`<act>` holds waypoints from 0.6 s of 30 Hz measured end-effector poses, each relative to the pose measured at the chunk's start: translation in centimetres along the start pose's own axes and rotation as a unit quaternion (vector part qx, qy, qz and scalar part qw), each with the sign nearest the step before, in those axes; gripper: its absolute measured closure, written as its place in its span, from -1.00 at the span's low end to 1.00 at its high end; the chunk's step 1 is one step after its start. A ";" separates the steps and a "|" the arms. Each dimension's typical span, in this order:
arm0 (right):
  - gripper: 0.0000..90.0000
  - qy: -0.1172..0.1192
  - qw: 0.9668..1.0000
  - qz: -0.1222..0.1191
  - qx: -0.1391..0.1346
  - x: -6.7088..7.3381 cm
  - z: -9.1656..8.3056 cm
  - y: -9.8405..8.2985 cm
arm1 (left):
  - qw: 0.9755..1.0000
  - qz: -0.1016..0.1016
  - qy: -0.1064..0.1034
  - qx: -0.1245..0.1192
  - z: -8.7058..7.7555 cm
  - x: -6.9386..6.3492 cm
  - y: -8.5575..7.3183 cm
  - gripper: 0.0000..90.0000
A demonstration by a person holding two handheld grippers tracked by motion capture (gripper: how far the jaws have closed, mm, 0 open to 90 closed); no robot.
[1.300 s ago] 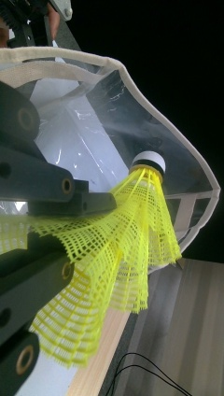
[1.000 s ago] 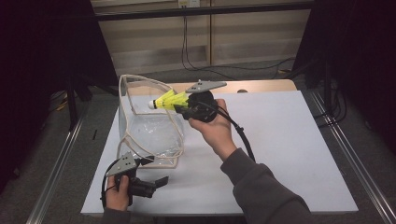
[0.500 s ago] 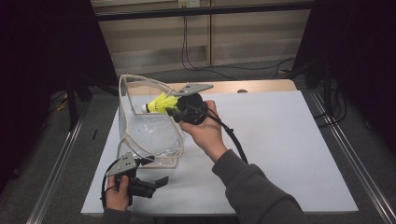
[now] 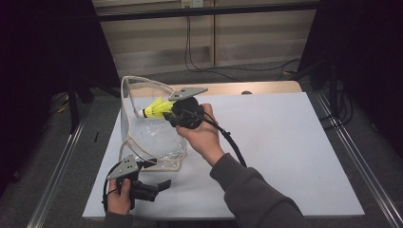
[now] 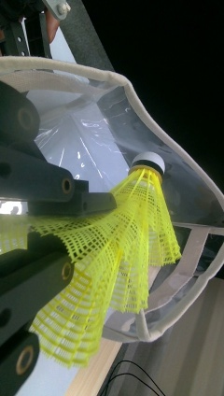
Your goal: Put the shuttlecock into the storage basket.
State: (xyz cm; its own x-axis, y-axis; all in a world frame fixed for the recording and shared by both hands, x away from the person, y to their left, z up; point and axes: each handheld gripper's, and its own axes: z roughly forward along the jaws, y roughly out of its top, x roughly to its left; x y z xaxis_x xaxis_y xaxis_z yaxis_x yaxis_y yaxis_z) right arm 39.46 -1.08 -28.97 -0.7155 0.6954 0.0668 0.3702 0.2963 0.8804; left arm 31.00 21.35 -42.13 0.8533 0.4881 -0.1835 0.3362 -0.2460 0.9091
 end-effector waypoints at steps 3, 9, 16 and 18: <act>0.89 0.001 1.000 0.000 0.002 0.1 0.2 0.0 | 1.000 0.000 0.000 0.000 0.0 0.0 0.0 -0.93; 0.89 0.003 1.000 -0.005 0.003 0.6 0.5 0.2 | 1.000 0.000 -0.001 -0.001 0.0 0.0 0.0 -0.93; 0.89 -0.002 1.000 -0.015 0.011 1.2 1.2 0.3 | 1.000 0.002 0.000 0.000 0.0 0.1 0.0 -0.93; 0.89 0.000 1.000 -0.017 0.013 1.3 1.5 0.4 | 1.000 -0.001 0.004 -0.001 0.0 0.0 0.0 -0.93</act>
State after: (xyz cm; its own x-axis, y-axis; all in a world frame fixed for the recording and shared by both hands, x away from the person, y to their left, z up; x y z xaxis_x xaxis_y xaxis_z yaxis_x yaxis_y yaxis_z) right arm 39.52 0.90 -29.25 -0.7284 0.6842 0.0366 0.3600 0.3367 0.8701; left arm 30.99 21.35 -42.15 0.8494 0.4956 -0.1814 0.3366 -0.2438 0.9095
